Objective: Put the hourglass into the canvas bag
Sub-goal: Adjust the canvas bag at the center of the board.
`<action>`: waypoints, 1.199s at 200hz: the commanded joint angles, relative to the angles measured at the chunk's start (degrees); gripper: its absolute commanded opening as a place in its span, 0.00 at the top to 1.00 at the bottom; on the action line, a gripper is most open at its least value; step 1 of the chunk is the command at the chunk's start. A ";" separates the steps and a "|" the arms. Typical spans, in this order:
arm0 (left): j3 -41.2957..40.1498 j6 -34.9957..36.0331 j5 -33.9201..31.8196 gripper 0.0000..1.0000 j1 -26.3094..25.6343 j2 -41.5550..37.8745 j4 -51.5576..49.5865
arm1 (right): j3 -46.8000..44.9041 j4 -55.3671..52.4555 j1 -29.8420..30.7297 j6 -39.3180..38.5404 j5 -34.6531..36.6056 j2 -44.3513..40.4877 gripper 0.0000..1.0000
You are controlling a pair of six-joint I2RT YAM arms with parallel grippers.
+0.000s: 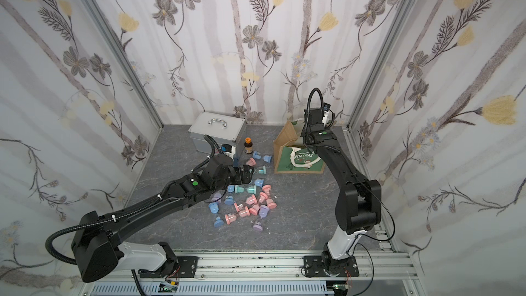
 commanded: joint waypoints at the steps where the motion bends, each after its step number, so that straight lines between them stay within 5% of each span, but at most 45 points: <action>1: -0.03 -0.05 -0.71 0.00 -0.06 0.17 1.87 | -0.83 1.98 -0.95 0.61 6.29 -0.15 0.87; 81: -0.96 0.01 -0.50 0.00 -0.04 -0.37 2.57 | -9.95 0.23 -2.77 0.61 14.85 -7.44 0.89; 133: -1.45 -0.22 -0.63 0.00 -0.04 -0.92 3.35 | -7.40 3.05 -1.01 -2.91 0.52 -5.37 0.89; 158: -1.32 -0.22 -0.62 0.00 0.00 -0.77 2.77 | -2.19 -1.96 0.23 -2.98 0.86 -1.67 0.89; 240: -1.90 0.18 -1.18 0.00 -0.02 -1.12 2.76 | -11.10 -1.93 -1.99 1.08 -3.55 -3.14 0.82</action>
